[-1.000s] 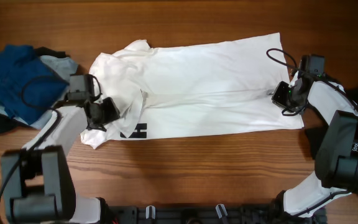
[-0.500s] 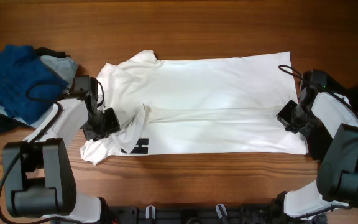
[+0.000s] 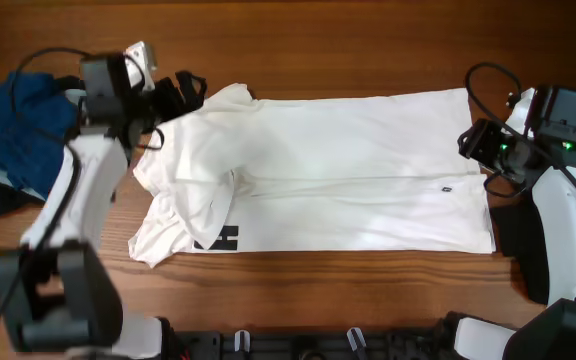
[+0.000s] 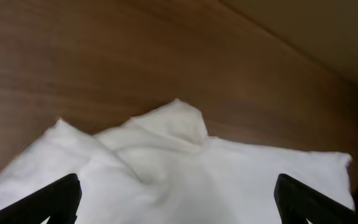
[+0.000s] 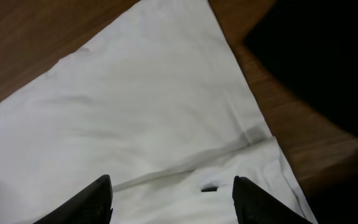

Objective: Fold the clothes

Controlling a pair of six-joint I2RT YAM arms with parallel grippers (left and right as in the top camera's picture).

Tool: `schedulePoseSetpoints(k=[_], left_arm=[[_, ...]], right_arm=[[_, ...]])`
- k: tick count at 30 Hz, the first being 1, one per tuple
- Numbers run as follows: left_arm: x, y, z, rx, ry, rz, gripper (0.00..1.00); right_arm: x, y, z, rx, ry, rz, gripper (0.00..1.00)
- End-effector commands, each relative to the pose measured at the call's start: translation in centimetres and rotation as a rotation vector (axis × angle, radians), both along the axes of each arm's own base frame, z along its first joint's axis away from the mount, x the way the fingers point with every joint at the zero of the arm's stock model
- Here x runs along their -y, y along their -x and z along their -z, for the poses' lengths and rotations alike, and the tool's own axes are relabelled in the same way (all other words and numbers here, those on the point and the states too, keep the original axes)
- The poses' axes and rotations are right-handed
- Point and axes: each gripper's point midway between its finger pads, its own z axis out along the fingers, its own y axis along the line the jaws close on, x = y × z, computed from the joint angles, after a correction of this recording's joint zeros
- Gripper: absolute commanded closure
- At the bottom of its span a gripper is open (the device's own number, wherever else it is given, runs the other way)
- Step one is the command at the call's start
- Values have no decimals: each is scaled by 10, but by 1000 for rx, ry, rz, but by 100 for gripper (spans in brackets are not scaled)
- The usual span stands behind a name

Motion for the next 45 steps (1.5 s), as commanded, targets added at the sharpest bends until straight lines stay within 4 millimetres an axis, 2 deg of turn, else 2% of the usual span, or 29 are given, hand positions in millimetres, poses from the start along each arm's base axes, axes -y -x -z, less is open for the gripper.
schedulePoseSetpoints(k=[1, 4, 6, 8, 12, 14, 17, 20, 23, 25, 27, 29, 33, 37, 38, 40, 42, 45], left_arm=[[-25, -42, 27, -103, -80, -95, 1], [-26, -71, 61, -193, -92, -76, 3], [-20, -80, 80, -210, -102, -51, 4], [-11, -79, 93, -205, -159, 29, 6], [5, -77, 106, -174, -372, 170, 7], [10, -75, 116, -190, -436, 188, 9], [13, -69, 132, -233, -458, 197, 19], [12, -62, 136, -264, -457, 203, 35], [12, -54, 142, -303, -456, 213, 40], [12, -51, 144, -317, -456, 216, 52], [11, -47, 145, -331, -455, 219, 85], [11, -43, 147, -350, -454, 224, 96], [11, -44, 138, -357, -406, 165, 96], [23, -56, 103, -265, -320, 175, 96], [23, -60, 91, -235, -309, 154, 96], [23, -64, 82, -214, -293, 128, 96], [24, -64, 82, -221, -278, 108, 96], [31, -66, 77, -211, -222, 109, 96]], right_arm=[[-3, -2, -1, 8, -5, -32, 37], [-3, -1, -1, 6, -6, -32, 37], [-3, -1, -1, 6, -6, -32, 38], [-3, -1, -1, 7, -7, -31, 38], [-3, -2, -2, 9, -14, -16, 38], [-3, -2, -1, 8, -14, -15, 38], [-3, -1, -1, 3, -15, -15, 38], [-3, -1, -1, 4, -15, -15, 38], [-3, -1, -1, 3, -15, -15, 38], [-3, 0, 0, 2, -15, -15, 39], [-3, 0, 1, -4, -17, -15, 39], [-3, 0, 6, -17, -21, -14, 44], [-4, 3, 22, -76, -37, -15, 44], [-3, -2, 32, -90, -41, -15, 47], [-1, -7, 31, -70, -35, -15, 48], [1, -19, 28, -20, -13, -33, 47], [6, -31, 31, 10, 34, -80, 41], [12, -49, 38, -20, 41, -95, 40]])
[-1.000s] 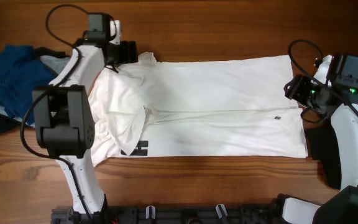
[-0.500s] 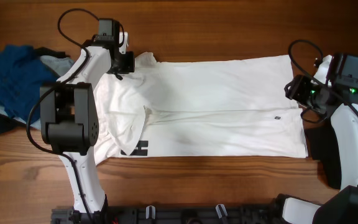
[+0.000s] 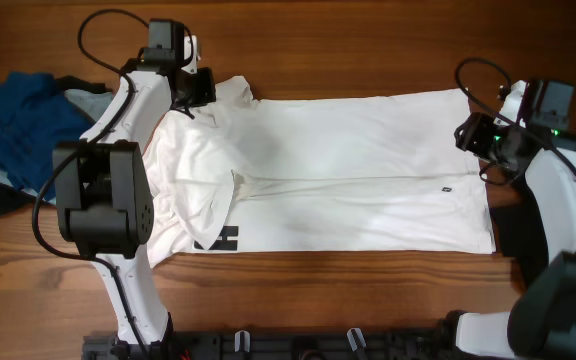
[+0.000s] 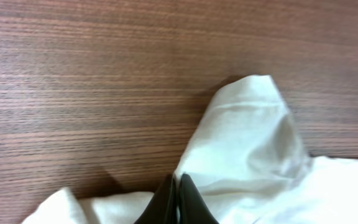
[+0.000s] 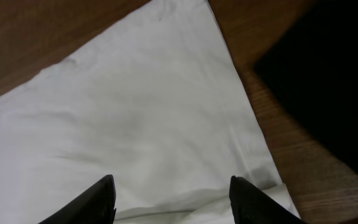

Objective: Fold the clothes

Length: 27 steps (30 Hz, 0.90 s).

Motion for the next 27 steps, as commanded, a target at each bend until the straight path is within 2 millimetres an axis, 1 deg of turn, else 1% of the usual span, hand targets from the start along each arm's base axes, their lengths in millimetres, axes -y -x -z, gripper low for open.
schedulePoseSetpoints(k=[1, 2, 5, 6, 7, 8, 9, 12, 14, 16, 18, 20, 22, 23, 24, 25, 26, 27], left_arm=[[8, -10, -26, 45, 88, -48, 96], [6, -8, -25, 30, 104, -85, 96], [5, -6, -23, 14, 110, -102, 96], [5, -5, -23, 8, 115, -112, 96], [5, -4, -22, 3, 114, -113, 96], [5, -3, -22, -2, 114, -114, 96], [5, -2, -21, -6, 113, -114, 96], [5, -1, -21, -15, 117, -124, 96], [5, 0, -21, -19, 124, -137, 96], [5, 1, -20, -24, 124, -140, 96], [5, 3, -19, -34, 123, -141, 96], [4, 4, -18, -42, 122, -141, 96], [4, 6, -17, -50, 120, -142, 96], [4, 6, -17, -50, 120, -142, 96], [4, 6, -17, -51, 117, -144, 96], [4, 7, -17, -52, 117, -144, 96], [4, 7, -17, -53, 116, -144, 96], [4, 7, -16, -55, 116, -144, 96]], right_arm=[[7, -27, 6, -36, 22, -52, 38], [13, -47, 4, -49, 24, -59, 36], [17, -87, 6, -42, 41, -104, 32], [18, -97, 9, -36, 52, -122, 32], [20, -112, 16, -31, 66, -126, 31], [20, -122, 25, -26, 70, -130, 31], [21, -129, 34, -21, 71, -129, 32], [23, -138, 68, -36, 62, -121, 32], [32, -142, 83, -43, 100, -101, 32], [36, -150, 87, -21, 120, -93, 32], [37, -159, 86, 16, 129, -94, 32], [36, -160, 92, 12, 128, -97, 33], [31, -156, 103, -18, 119, -107, 39], [28, -153, 107, -33, 116, -111, 44], [27, -151, 112, -46, 112, -113, 52], [27, -149, 114, -56, 108, -105, 66], [28, -148, 114, -61, 106, -86, 83], [28, -148, 114, -64, 100, -72, 96]])
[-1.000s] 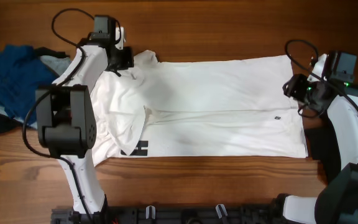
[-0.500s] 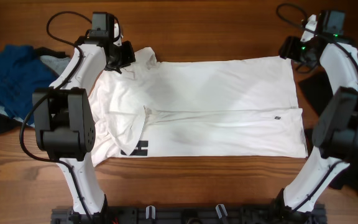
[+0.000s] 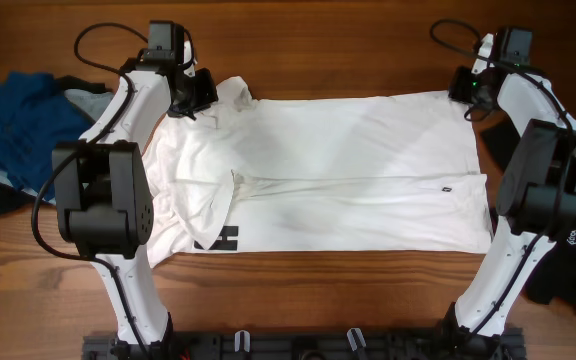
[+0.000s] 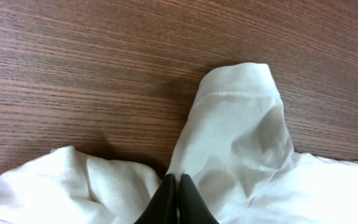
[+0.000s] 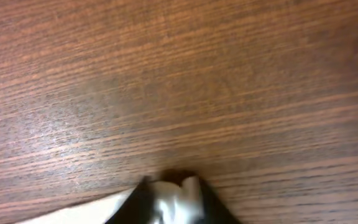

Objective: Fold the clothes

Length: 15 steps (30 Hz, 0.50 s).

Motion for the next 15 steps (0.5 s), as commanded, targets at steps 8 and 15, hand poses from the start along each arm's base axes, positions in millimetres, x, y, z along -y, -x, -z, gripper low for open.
schedulePoseSetpoints(k=[8, 15], left_arm=[[-20, -3, -71, 113, 26, -52, 96], [-44, 71, -101, -77, 1, -100, 96]], right_arm=[[21, 23, -44, -40, 66, 222, 96], [11, 95, -101, -202, 85, 218, 96]])
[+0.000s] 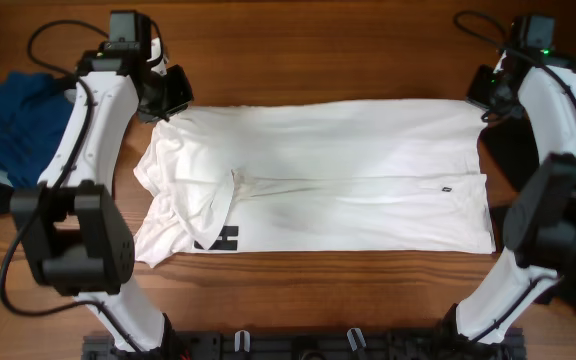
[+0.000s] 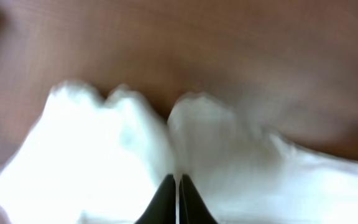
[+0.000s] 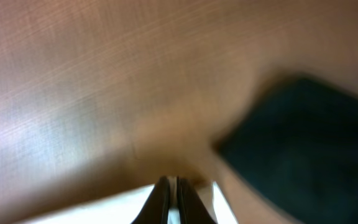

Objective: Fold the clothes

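Observation:
A white T-shirt (image 1: 338,170) lies spread across the wooden table, its far edge drawn straight. Its left part is rumpled, with a black print (image 1: 220,238) near the front. My left gripper (image 1: 171,103) is shut on the shirt's far left corner; in the blurred left wrist view its fingers (image 2: 178,182) pinch white fabric (image 2: 104,143). My right gripper (image 1: 480,100) is shut on the far right corner, and the right wrist view shows the fingers (image 3: 171,183) closed on a white tip of cloth (image 3: 104,210).
A pile of blue and dark clothes (image 1: 13,130) lies at the table's left edge. A dark garment (image 1: 508,150) lies just right of the shirt, seen also as a dark patch (image 3: 309,137) in the right wrist view. Bare wood (image 1: 318,50) runs behind the shirt.
My left gripper has moved left and my right gripper right, each still holding its corner. The bunched flap at the far left is gone and the far edge is straight.
Both grippers were open, the left by the crumpled left sleeve, the right over the right hem. Then the left was shut on the far left fold. Then the right was on the far right corner. Now the far edge is stretched between them.

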Controlling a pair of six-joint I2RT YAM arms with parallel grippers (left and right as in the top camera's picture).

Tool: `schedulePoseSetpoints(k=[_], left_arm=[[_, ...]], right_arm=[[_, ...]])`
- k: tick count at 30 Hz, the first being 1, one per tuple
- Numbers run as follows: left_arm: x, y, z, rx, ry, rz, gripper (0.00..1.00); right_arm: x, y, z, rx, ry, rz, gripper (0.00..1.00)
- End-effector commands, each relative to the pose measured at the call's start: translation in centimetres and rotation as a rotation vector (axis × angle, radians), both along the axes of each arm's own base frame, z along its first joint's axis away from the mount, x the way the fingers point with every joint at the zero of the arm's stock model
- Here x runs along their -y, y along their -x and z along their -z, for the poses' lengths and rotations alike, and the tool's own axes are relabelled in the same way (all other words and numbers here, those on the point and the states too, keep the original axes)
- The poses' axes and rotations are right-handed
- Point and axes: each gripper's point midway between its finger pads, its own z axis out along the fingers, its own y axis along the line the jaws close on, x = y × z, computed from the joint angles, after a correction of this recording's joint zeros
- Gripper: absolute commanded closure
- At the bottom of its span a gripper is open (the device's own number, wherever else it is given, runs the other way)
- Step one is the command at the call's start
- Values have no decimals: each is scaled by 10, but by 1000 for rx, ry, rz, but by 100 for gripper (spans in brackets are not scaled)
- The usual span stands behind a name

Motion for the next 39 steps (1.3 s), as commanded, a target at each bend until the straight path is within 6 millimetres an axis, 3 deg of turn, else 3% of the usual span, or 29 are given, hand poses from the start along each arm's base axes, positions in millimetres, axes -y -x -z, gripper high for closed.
schedulePoseSetpoints(k=[1, 3, 6, 9, 10, 11, 12, 13, 14, 18, 23, 26, 27, 29, 30, 32, 35, 39], left_arm=[[-16, 40, -30, -74, -9, -44, 96], [-22, 69, -28, -186, -5, -61, 96], [-24, 94, -25, -288, -10, -61, 96], [-20, 67, -29, -174, 7, -53, 96], [-12, 53, -33, -116, 37, -34, 87], [-5, 42, -35, -71, 45, -17, 65], [1, 34, -36, -39, 42, 1, 57], [7, 27, -34, -14, 31, 17, 41], [11, 22, -33, -1, 21, 26, 35], [24, 10, 2, -38, 4, 56, 34], [29, -5, 54, -93, 22, 61, 38], [32, -14, 69, -83, 21, 66, 40], [32, -16, 71, -82, 22, 66, 50], [31, -16, 71, -79, 20, 69, 94], [31, -16, 71, -78, 20, 69, 96], [29, -18, 58, -39, 4, 113, 96], [16, -13, 20, 8, 4, 76, 96], [5, 33, -41, -10, 10, 34, 96]], right_arm=[[-1, 49, -17, -150, 21, 7, 96], [4, 75, -14, -260, 59, 18, 96], [8, 84, -15, -300, 86, 15, 96], [2, 82, -14, -292, 57, 8, 96], [0, 81, -13, -285, 43, 5, 96], [0, 80, -14, -281, 42, 5, 96], [0, 80, -13, -281, 41, 5, 96], [0, 80, -13, -280, 42, 5, 96], [0, 80, -14, -280, 42, 6, 96], [0, 78, -13, -273, 44, 5, 96], [1, 74, -14, -257, 47, 6, 95], [1, 74, -14, -257, 47, 6, 95], [1, 74, -14, -257, 47, 6, 95], [1, 74, -14, -256, 47, 6, 95], [1, 74, -14, -257, 47, 6, 95], [1, 74, -14, -256, 47, 6, 95], [1, 74, -14, -256, 47, 6, 95], [1, 77, -11, -266, 46, 6, 95]])
